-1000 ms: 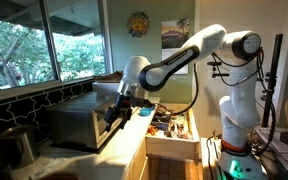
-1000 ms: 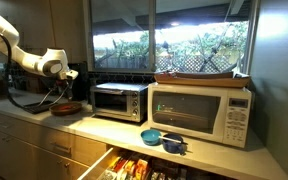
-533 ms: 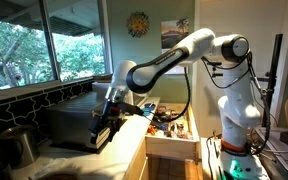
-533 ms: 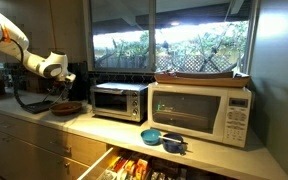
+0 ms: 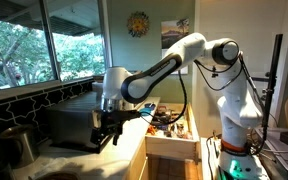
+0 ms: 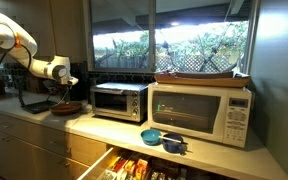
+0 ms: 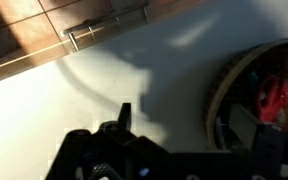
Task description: Put the basket on top of the toaster oven
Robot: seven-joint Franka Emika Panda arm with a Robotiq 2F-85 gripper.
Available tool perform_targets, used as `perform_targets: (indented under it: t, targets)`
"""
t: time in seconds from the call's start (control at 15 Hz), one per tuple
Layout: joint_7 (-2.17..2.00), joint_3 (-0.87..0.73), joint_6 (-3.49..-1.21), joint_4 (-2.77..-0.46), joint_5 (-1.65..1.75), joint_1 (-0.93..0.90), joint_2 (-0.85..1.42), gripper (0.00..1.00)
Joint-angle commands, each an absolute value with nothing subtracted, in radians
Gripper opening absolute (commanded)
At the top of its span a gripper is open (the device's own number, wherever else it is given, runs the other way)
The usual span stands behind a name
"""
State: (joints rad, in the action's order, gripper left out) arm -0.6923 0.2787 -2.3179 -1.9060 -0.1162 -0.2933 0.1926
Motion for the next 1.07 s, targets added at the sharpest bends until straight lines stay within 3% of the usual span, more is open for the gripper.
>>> perform_targets:
  t: [0.0,0.33,0.4,0.67,1.0]
  targets:
    - [-0.783,0.239,-2.213,-1.701,0.073,-0.378,0.373,1.00]
    - [-0.707,0.218,-2.159,-1.481,0.226,-0.493,0.536,1.00]
    - [-0.748,0.204,-2.186,-1.576,0.191,-0.480,0.473,1.00]
    - [-0.713,0.200,-2.186,-1.497,0.194,-0.511,0.527,1.00]
    - [-0.882,0.130,-2.382,-1.529,0.224,-0.544,0.556,1.00]
